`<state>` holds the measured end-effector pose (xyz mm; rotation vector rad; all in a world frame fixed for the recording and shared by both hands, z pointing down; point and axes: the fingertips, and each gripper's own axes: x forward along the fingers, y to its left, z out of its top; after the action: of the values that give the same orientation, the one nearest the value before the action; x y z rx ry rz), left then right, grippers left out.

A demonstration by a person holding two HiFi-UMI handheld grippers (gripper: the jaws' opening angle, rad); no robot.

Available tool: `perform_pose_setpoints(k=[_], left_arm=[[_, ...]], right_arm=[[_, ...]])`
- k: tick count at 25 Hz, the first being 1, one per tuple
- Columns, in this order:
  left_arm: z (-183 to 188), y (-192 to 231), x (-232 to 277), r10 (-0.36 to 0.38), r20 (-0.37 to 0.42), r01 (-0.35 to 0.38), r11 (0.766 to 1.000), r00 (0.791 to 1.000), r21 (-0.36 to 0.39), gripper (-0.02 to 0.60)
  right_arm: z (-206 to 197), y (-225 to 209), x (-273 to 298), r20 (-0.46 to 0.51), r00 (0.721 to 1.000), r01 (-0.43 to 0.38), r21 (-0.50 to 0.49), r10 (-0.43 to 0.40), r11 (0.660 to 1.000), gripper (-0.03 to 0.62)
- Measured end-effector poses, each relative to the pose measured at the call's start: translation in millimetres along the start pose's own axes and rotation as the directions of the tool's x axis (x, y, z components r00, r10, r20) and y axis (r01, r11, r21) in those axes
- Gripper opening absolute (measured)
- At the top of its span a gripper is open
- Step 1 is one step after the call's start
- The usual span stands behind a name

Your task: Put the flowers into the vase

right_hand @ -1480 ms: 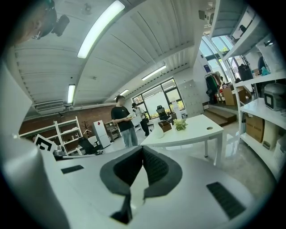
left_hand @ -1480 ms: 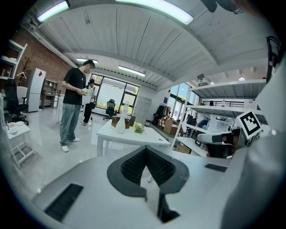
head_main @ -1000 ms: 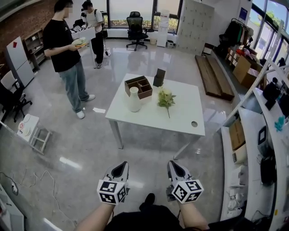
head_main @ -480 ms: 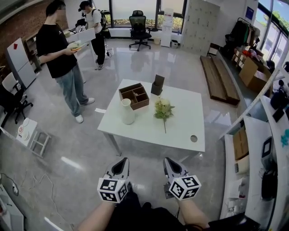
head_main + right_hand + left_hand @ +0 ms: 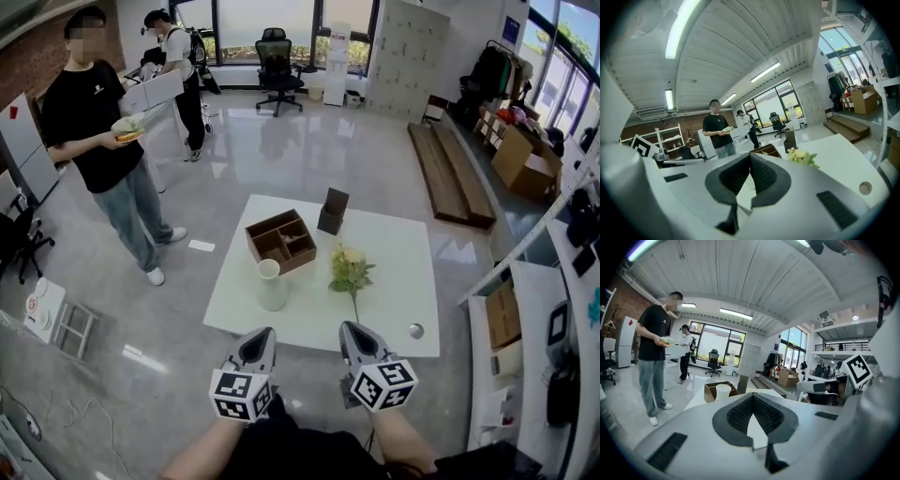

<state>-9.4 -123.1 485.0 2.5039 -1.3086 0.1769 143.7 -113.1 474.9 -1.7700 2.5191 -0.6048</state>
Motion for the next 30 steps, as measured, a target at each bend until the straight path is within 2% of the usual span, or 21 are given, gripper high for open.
perform_pose_setpoints(k=[4, 9, 20, 27, 30], left_arm=[[15, 28, 32, -0.038, -0.014, 0.038, 0.999, 0.999, 0.019, 0.006], [23, 49, 57, -0.036, -0.019, 0.036, 0.999, 0.999, 0.008, 0.006], [30, 50, 90, -0.023, -0.025, 0.023, 1.000, 0.999, -0.011, 0.006], [28, 44, 103, -0.031, -0.043, 0.031, 0.999, 0.999, -0.013, 0.006], [28, 44, 106, -0.028, -0.043, 0.028, 1.000, 0.999, -0.013, 0.006]], right_arm=[[4, 0, 45, -0.007, 1.000, 0.023, 0.009, -0.023, 1.000, 0.005], [7, -6, 78, -0.028, 0.999, 0.017, 0.016, -0.017, 1.000, 0.005], [26, -25, 112, -0.065, 0.998, -0.010, -0.017, 0.009, 1.000, 0.005], [13, -44, 127, -0.181, 0.983, -0.001, -0.049, -0.008, 0.999, 0.005], [-4, -83, 135, -0.295, 0.953, 0.048, -0.078, -0.069, 0.996, 0.005]])
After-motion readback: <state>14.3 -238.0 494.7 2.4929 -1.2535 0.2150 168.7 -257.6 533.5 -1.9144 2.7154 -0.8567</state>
